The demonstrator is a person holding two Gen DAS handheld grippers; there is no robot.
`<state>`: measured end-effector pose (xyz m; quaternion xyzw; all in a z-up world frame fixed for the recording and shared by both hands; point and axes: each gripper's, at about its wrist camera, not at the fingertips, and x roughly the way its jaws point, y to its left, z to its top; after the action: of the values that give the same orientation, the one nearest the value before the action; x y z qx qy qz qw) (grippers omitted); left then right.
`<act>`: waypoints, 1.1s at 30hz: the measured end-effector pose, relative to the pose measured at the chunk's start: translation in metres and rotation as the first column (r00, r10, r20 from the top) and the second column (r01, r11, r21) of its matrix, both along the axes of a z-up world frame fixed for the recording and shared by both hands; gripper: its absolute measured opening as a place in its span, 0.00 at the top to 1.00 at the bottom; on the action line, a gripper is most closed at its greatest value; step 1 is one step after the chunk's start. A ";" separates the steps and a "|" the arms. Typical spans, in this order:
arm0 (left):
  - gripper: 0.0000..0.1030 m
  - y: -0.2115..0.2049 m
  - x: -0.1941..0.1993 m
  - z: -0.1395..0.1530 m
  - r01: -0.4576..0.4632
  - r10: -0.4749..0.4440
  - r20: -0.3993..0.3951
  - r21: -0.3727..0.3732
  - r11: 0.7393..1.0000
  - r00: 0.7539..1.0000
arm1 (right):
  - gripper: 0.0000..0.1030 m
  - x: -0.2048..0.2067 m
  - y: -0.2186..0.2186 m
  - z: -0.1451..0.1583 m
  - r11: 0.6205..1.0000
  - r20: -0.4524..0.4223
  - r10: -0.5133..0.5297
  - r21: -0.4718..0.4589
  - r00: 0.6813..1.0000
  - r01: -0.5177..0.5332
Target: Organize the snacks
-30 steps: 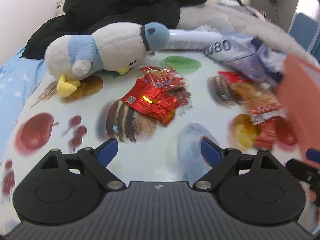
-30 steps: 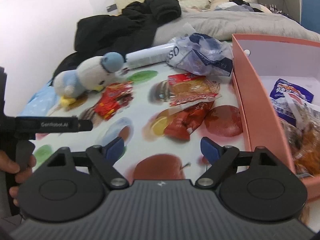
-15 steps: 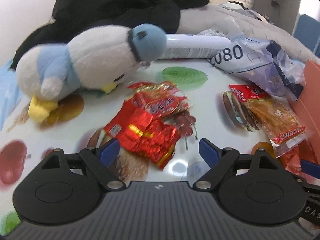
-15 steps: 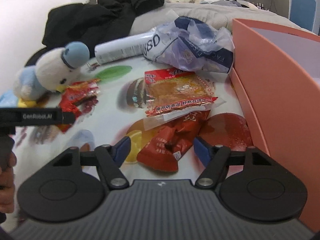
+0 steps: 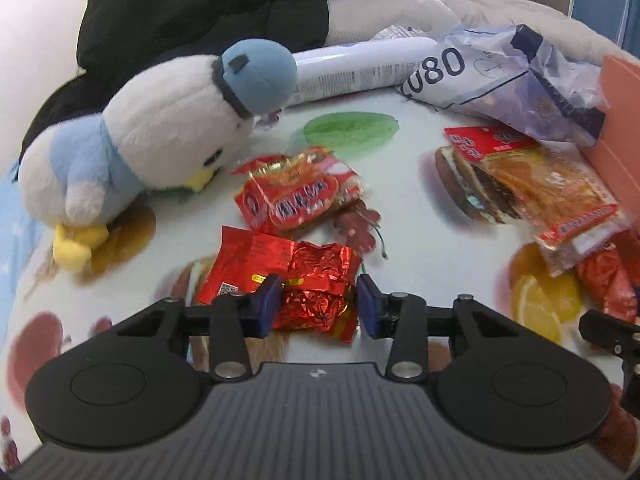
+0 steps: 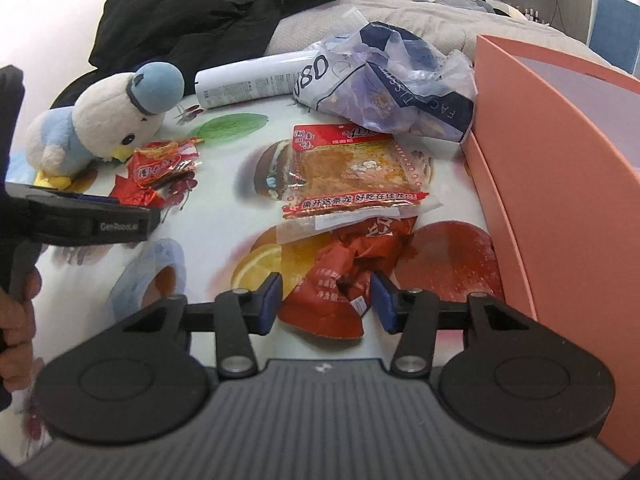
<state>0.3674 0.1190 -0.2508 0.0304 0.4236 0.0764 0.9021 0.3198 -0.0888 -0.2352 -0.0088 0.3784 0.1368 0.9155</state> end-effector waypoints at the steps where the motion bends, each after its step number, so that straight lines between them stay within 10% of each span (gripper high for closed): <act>1: 0.56 -0.001 -0.006 0.001 0.000 0.000 -0.002 -0.005 1.000 1.000 | 0.60 -0.002 0.000 0.001 1.000 -0.002 0.004 -0.003 1.000 -0.004; 33: 0.56 -0.071 -0.178 0.038 -0.002 -0.006 -0.039 -0.184 0.983 0.999 | 0.61 -0.152 -0.069 0.018 0.993 -0.044 0.120 0.007 0.992 -0.119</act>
<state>0.1890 0.0484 -0.2123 -0.0513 0.4465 0.0354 0.8926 0.1674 -0.1580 -0.2171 -0.0264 0.3970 0.1923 0.8971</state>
